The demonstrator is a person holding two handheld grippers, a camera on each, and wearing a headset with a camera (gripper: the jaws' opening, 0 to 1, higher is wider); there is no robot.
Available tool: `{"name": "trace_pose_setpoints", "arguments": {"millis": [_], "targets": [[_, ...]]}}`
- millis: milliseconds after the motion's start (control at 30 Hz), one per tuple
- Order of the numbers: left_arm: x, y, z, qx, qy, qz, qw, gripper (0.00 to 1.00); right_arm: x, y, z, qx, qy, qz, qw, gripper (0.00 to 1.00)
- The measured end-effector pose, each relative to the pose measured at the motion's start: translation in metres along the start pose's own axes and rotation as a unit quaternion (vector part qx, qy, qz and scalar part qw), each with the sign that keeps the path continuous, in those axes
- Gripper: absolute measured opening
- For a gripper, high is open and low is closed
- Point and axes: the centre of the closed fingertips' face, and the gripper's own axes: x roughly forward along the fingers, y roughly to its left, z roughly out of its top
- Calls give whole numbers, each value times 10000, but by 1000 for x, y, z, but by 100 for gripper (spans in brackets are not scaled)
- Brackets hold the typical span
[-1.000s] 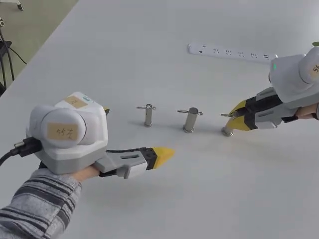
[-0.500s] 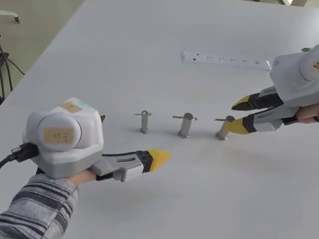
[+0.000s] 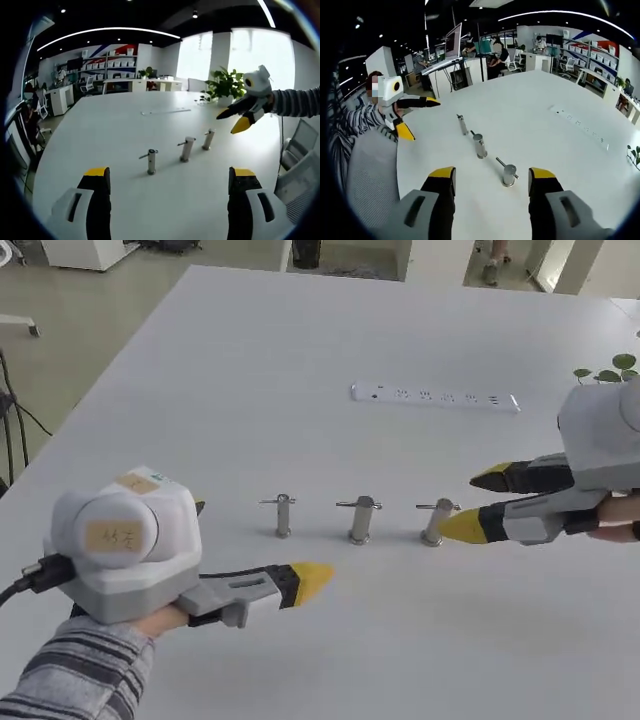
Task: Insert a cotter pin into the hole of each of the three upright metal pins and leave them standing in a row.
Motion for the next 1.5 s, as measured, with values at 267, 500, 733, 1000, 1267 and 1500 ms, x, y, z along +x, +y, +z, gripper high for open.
{"name": "trace_pose_setpoints", "arguments": {"millis": [267, 500, 733, 1000, 1267, 1500], "targets": [[-3, 3, 0, 24, 53, 64, 10000, 97, -20, 9, -3, 531, -429, -545, 9962, 65], [-10, 3, 0, -100, 30, 121, 9999, 97, -35, 19, -12, 812, -678, -892, 9904, 68], [-16, -4, -3, -95, 10, 105, 9999, 97, -39, 33, -26, 1187, -888, -1033, 9835, 70], [-22, -6, -5, -112, -71, 197, 9997, 95, -40, 38, -34, 1440, -1132, -1323, 9741, 70], [-26, -8, -7, -198, -94, 298, 9993, 95, -39, 52, -33, 1608, -1260, -1405, 9688, 70], [-27, -7, -8, -244, -113, 354, 9990, 94, -36, 55, -33, 1551, -1280, -1432, 9691, 69]]}}
